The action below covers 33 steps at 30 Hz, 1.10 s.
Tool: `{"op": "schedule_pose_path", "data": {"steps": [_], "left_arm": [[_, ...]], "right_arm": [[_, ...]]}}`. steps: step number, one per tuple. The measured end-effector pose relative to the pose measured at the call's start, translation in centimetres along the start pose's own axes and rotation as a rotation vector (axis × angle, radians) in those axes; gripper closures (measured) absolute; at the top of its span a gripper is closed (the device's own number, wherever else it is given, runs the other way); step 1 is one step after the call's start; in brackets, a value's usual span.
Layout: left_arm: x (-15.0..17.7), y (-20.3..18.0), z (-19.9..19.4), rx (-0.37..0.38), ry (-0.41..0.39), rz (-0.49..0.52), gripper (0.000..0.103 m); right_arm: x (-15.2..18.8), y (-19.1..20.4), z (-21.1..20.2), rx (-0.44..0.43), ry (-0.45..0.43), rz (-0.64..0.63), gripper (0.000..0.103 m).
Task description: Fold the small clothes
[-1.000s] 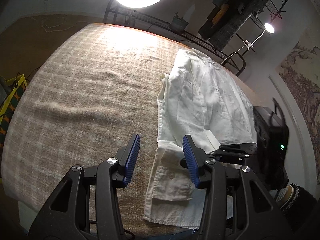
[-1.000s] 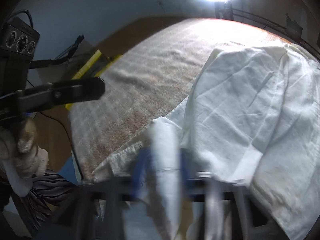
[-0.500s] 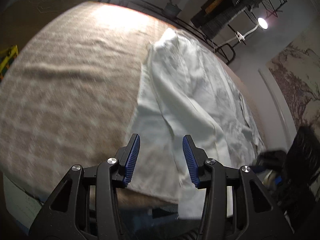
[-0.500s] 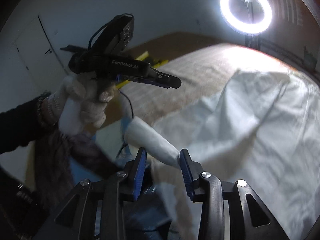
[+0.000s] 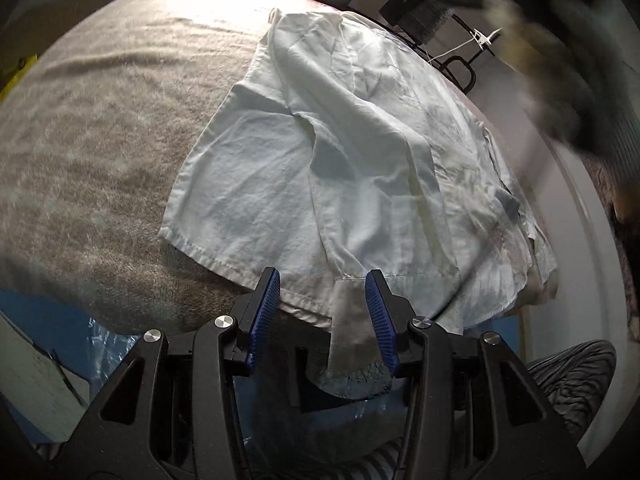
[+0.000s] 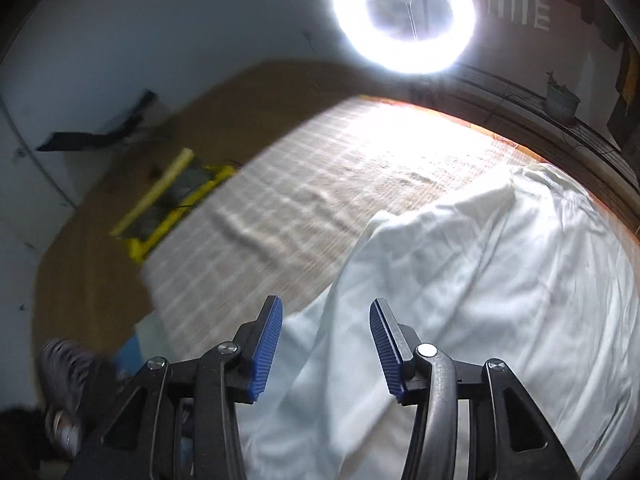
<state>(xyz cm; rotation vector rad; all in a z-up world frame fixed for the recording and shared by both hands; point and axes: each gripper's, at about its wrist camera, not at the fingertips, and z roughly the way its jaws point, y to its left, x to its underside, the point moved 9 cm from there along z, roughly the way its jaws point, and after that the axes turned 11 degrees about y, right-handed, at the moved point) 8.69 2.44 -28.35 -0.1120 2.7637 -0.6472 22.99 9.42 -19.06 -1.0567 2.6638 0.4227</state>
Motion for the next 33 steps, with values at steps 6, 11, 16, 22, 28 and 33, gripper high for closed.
{"op": "schedule_pose_path", "data": {"steps": [6, 11, 16, 22, 28, 33], "left_arm": [[0.3, -0.6, 0.2, -0.018, -0.008, 0.037, 0.058], [1.1, -0.9, 0.4, -0.072, -0.026, 0.073, 0.065], [1.3, -1.3, 0.6, -0.07, -0.023, 0.094, 0.103], [1.0, -2.5, -1.4, -0.021, -0.065, 0.12, 0.103], [1.0, -0.9, -0.5, -0.007, -0.031, 0.035, 0.075], [1.2, -1.2, 0.6, -0.044, -0.035, 0.079, 0.065]], "right_arm": [[-5.0, -1.5, 7.9, 0.136, 0.138, 0.081, 0.056], [-5.2, -3.2, 12.7, 0.252, 0.228, 0.085, 0.066], [-4.7, -5.0, 13.5, 0.253, 0.248, 0.115, 0.1], [-5.5, -5.2, 11.0, 0.234, 0.189, 0.104, 0.103], [-6.7, -6.5, 8.4, 0.212, 0.14, 0.142, 0.103], [-6.8, -6.9, 8.1, 0.183, 0.125, 0.161, 0.103]]}}
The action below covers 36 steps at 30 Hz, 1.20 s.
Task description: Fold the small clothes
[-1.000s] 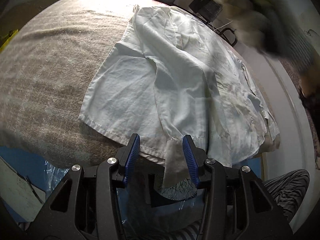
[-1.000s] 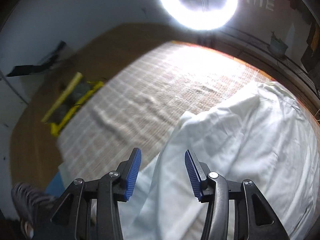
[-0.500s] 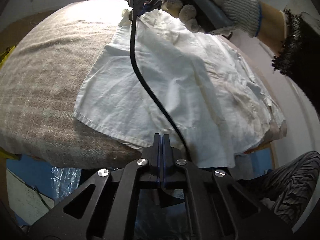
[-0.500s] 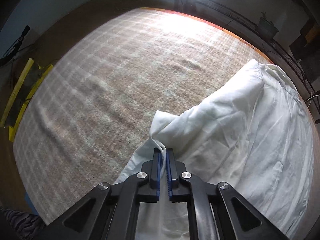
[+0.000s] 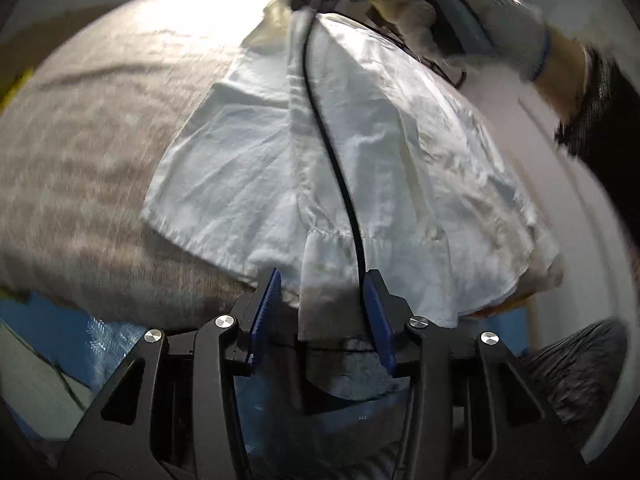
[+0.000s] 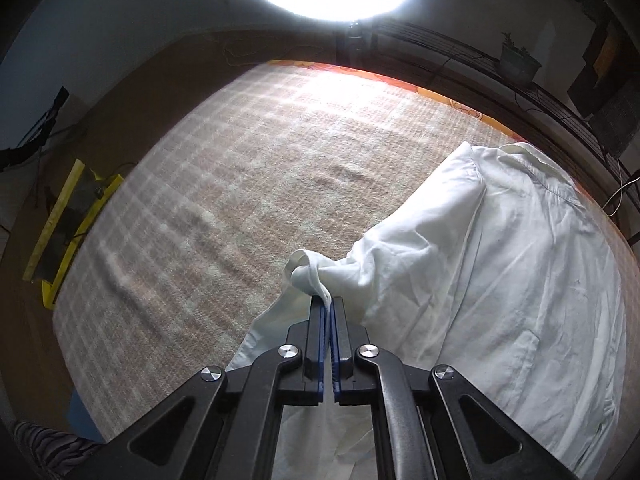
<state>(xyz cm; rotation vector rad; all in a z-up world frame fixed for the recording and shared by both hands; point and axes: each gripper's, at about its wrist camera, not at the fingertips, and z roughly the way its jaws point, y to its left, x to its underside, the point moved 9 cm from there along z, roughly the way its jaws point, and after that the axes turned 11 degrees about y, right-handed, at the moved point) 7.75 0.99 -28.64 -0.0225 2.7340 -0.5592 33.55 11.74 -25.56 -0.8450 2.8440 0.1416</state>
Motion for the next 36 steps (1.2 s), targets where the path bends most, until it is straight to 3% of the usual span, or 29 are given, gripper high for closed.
{"op": "schedule_pose_path", "data": {"steps": [1, 2, 3, 6, 10, 13, 17, 20, 22, 23, 26, 27, 29, 36], "left_arm": [[-0.1, -0.4, 0.2, -0.005, -0.003, 0.017, 0.073], [-0.1, -0.8, 0.3, 0.01, -0.002, 0.03, 0.092], [-0.1, -1.3, 0.3, 0.012, -0.008, 0.048, 0.098], [-0.1, -1.5, -0.4, -0.007, -0.021, 0.068, 0.103], [-0.2, -0.1, -3.1, 0.03, -0.053, 0.003, 0.103], [-0.7, 1.5, -5.3, -0.008, -0.094, -0.019, 0.103], [-1.3, 4.9, -3.9, -0.09, -0.063, -0.098, 0.103], [-0.9, 6.9, -2.6, -0.106, -0.019, -0.177, 0.103], [-0.7, 6.9, -2.4, -0.095, -0.006, -0.183, 0.102], [-0.7, 6.6, -2.8, -0.104, -0.019, -0.163, 0.101], [-0.9, 6.3, -3.8, -0.111, -0.045, -0.135, 0.087], [-0.8, 6.4, -4.1, -0.105, -0.05, -0.139, 0.078], [-0.9, 6.6, -4.5, -0.095, -0.06, -0.149, 0.068], [-1.7, 7.3, -3.3, -0.081, -0.011, -0.186, 0.065]], "right_arm": [[0.0, 0.0, -0.1, -0.008, -0.003, -0.001, 0.103], [0.0, 0.1, -0.1, -0.013, -0.005, 0.0, 0.103], [-0.1, 0.1, -0.2, -0.02, -0.007, 0.002, 0.103], [-0.1, 0.2, -0.2, -0.03, -0.007, 0.003, 0.103], [-0.2, 0.3, -0.6, -0.042, -0.012, -0.001, 0.103], [-0.7, 0.4, -1.1, -0.056, -0.027, 0.001, 0.103], [-2.3, 1.2, -0.8, -0.071, -0.048, 0.009, 0.103], [-3.1, 2.0, 0.7, -0.071, -0.06, 0.007, 0.102], [-3.1, 2.5, 1.7, -0.058, -0.056, -0.014, 0.092], [-2.9, 2.5, 1.9, -0.065, -0.051, -0.014, 0.078], [-1.8, 1.5, 0.3, -0.1, -0.083, 0.007, 0.076], [-1.2, 0.7, -0.9, -0.105, -0.105, 0.024, 0.076], [0.3, -0.3, -3.1, -0.14, -0.133, 0.047, 0.075], [11.4, -1.5, -8.6, -0.3, -0.158, 0.094, 0.073]]}}
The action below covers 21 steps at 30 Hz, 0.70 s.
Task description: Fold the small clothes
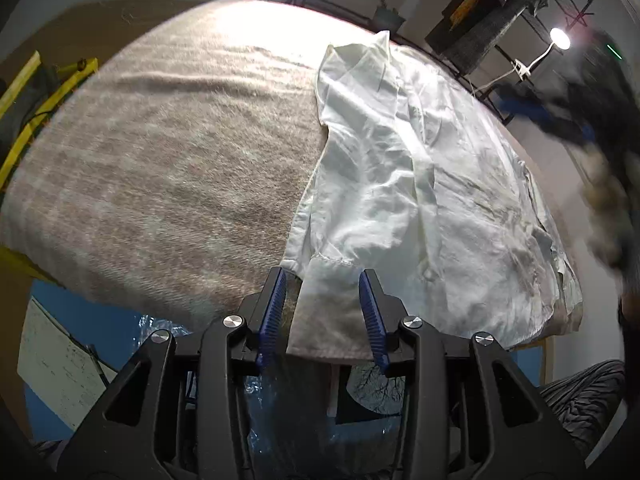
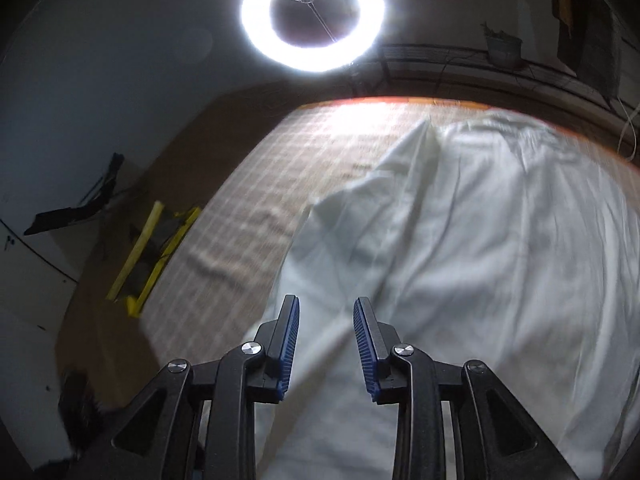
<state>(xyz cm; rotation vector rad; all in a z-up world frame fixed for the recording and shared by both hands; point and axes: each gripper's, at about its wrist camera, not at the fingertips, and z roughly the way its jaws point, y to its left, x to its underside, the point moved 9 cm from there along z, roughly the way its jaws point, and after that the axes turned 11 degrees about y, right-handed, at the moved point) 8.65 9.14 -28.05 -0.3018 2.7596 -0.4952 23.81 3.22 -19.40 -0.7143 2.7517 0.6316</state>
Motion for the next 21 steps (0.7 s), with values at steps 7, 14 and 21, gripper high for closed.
{"op": "schedule_pose_path", "data": {"steps": [7, 14, 21], "left_arm": [[-0.8, 0.2, 2.1, -0.03, 0.033, -0.008, 0.065], [-1.2, 0.2, 2.1, -0.06, -0.006, -0.03, 0.065], [-1.1, 0.4, 2.1, -0.104, -0.044, -0.02, 0.036]], "right_arm": [[10.7, 2.1, -1.1, -0.056, 0.025, -0.002, 0.073], [12.2, 4.7, -0.8, -0.081, -0.024, -0.076, 0.073], [11.5, 5.5, 0.3, -0.133, -0.031, -0.072, 0.073]]}}
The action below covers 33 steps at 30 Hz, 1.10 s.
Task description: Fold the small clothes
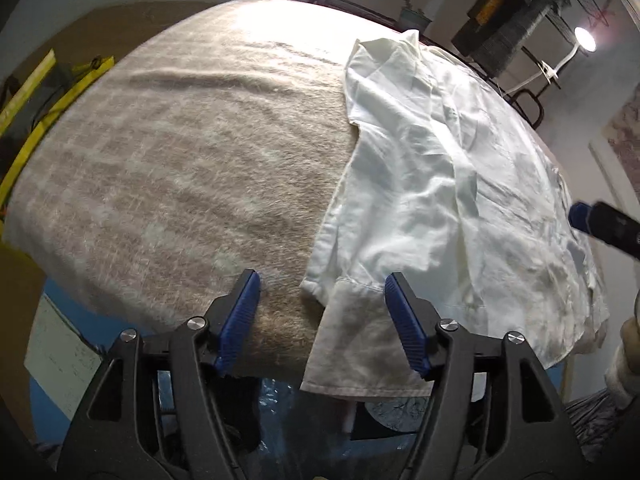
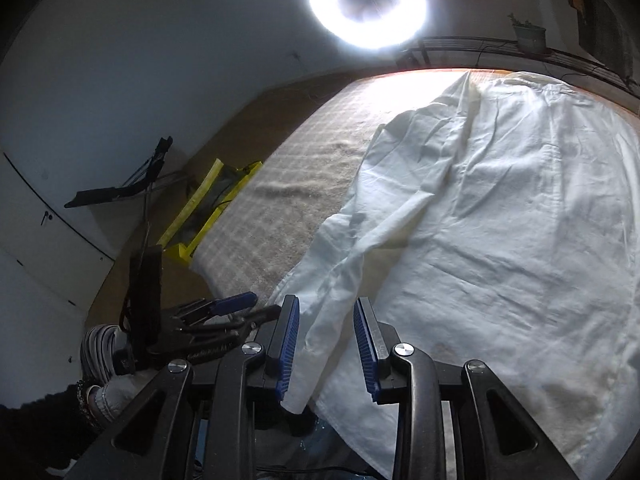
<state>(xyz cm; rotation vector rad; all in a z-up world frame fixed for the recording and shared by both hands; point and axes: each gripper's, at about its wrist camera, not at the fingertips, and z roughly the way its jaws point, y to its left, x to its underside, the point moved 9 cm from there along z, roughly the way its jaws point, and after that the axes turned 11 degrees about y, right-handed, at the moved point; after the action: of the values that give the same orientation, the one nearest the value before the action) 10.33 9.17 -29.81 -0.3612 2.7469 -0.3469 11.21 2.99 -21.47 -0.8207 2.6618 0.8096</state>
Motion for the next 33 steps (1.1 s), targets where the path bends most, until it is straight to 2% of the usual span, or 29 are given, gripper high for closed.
{"op": "schedule_pose_path", "data": {"steps": [2, 3, 4, 5, 6, 9, 14, 16, 21, 23, 25, 29, 33], "left_arm": [[-0.2, -0.5, 0.3, -0.015, -0.008, 0.029, 0.036], [-0.3, -0.9, 0.4, -0.023, -0.017, 0.047, 0.045], [-0.3, -1.2, 0.5, -0.025, -0.022, 0.059, 0.058], [-0.4, -1.7, 0.6, -0.021, -0.021, 0.075, 0.093], [-0.4, -2.3, 0.8, -0.003, -0.007, 0.088, 0.097], [-0.5, -3.5, 0.0, -0.002, -0.053, 0.11, 0.098], [-0.2, -7.4, -2.5, -0.032, -0.161, 0.273, 0.098], [0.0, -8.7, -3.2, -0.042, -0.188, 0.319, 0.098], [0.0, -10.0, -3.3, -0.06, -0.205, 0.364, 0.098], [0.0, -9.8, -3.1, -0.053, -0.198, 0.351, 0.098], [-0.1, -9.6, -2.8, -0.051, -0.193, 0.338, 0.098], [0.0, -9.3, -2.6, -0.05, -0.186, 0.333, 0.098], [0.2, -8.9, -2.4, -0.048, -0.177, 0.328, 0.098]], "right_arm": [[-0.2, 0.1, 0.4, 0.002, 0.0, -0.001, 0.073], [-0.3, 0.0, 0.5, 0.0, -0.001, 0.004, 0.073], [-0.4, -0.2, 0.7, 0.0, -0.002, 0.013, 0.073], [-0.6, -0.5, 0.8, -0.003, -0.002, 0.026, 0.073], [-0.7, -0.7, 0.9, -0.004, -0.006, 0.034, 0.073], [-1.3, -1.7, 0.8, 0.013, -0.023, 0.056, 0.073], [-2.4, -3.4, 0.3, -0.003, -0.041, 0.108, 0.073], [-3.5, -3.9, -0.1, 0.007, -0.046, 0.114, 0.07], [-7.6, -3.4, -0.3, 0.0, -0.041, 0.083, 0.049], [-9.7, -2.9, 0.9, 0.004, -0.006, 0.068, 0.042], [-11.9, -2.3, 2.6, 0.023, 0.036, 0.051, 0.042], [-15.2, -1.3, 7.8, 0.138, 0.157, 0.01, 0.042], [-16.1, -1.0, 12.6, 0.224, 0.251, -0.009, 0.043]]}}
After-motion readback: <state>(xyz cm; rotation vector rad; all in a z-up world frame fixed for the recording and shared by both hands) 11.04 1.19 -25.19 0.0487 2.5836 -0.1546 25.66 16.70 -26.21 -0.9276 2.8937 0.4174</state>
